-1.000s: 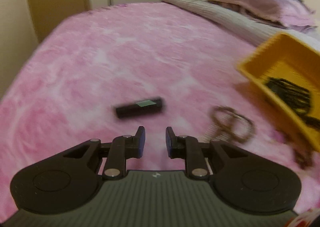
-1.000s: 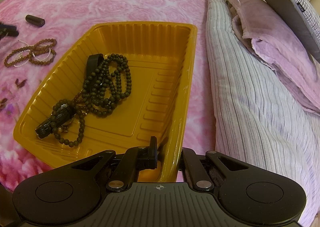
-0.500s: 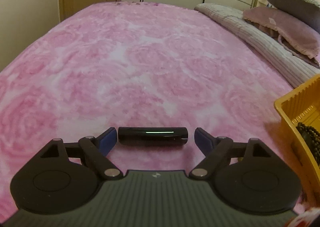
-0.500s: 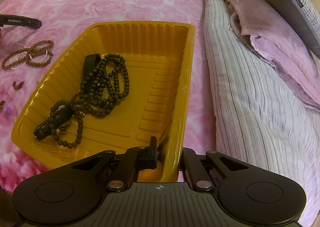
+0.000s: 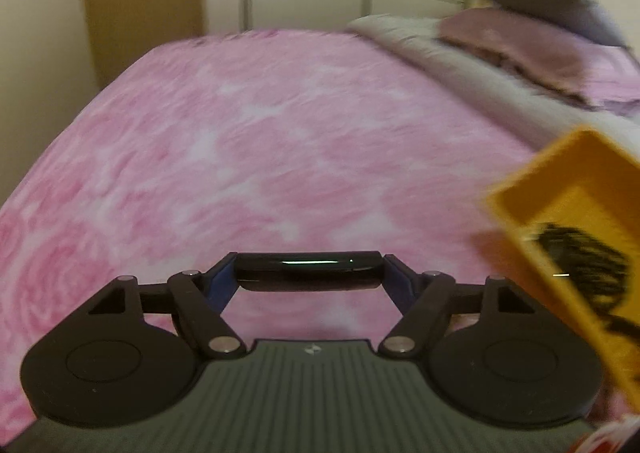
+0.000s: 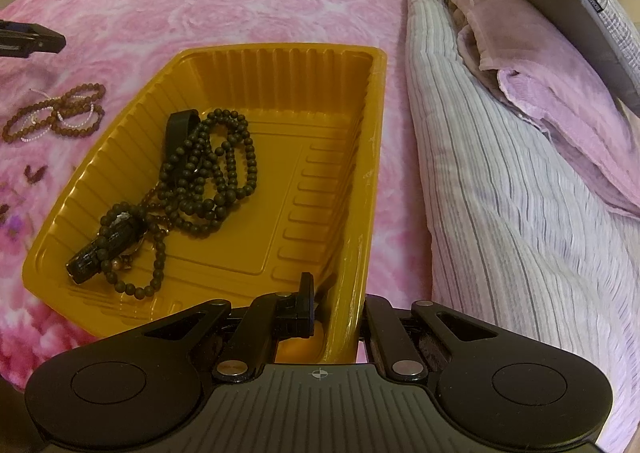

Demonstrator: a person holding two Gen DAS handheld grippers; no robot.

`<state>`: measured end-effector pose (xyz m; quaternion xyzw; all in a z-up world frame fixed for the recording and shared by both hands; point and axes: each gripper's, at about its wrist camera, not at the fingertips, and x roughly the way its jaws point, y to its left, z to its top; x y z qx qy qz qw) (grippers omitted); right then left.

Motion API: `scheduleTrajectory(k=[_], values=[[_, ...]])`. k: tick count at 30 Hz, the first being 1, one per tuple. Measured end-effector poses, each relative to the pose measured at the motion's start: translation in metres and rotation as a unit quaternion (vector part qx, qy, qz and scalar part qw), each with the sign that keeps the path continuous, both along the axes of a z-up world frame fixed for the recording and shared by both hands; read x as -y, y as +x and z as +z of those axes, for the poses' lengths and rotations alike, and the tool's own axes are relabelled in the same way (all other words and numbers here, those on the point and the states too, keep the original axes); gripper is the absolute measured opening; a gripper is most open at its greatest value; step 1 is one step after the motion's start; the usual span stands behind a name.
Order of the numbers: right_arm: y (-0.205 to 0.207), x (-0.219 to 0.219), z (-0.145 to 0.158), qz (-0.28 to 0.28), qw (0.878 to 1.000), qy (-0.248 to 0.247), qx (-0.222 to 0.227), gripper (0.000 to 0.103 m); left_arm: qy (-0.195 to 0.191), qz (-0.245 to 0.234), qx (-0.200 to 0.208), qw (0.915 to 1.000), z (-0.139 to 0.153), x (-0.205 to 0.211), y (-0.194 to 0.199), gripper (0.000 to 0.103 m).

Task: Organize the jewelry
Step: 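Carry the black case into the tray and open the left tool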

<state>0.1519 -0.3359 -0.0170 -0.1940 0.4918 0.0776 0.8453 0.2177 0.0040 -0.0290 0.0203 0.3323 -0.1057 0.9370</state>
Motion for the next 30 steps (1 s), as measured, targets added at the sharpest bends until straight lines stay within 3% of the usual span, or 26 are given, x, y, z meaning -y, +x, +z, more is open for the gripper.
scheduleTrajectory(k=[3, 8, 10, 18, 30], values=[[-0.001, 0.000, 0.000, -0.001, 1.000, 0.002, 0.002, 0.006, -0.023, -0.059, 0.005, 0.9980, 0.016, 0.029, -0.017, 0.073], [-0.002, 0.000, 0.000, 0.000, 1.000, 0.003, 0.005, 0.005, -0.060, -0.169, -0.006, 0.9837, 0.025, 0.089, -0.037, 0.074], [-0.002, 0.000, 0.000, -0.001, 1.000, 0.003, 0.006, 0.006, -0.055, -0.192, -0.010, 0.9799, 0.022, 0.112, -0.043, 0.074], [-0.003, 0.000, -0.001, 0.001, 1.000, 0.005, 0.007, 0.006, -0.053, -0.225, -0.023, 0.9726, 0.011, 0.157, -0.048, 0.074], [-0.004, 0.000, 0.000, 0.004, 1.000, 0.004, 0.008, 0.006, -0.045, -0.235, -0.033, 0.9705, 0.006, 0.172, -0.045, 0.072]])
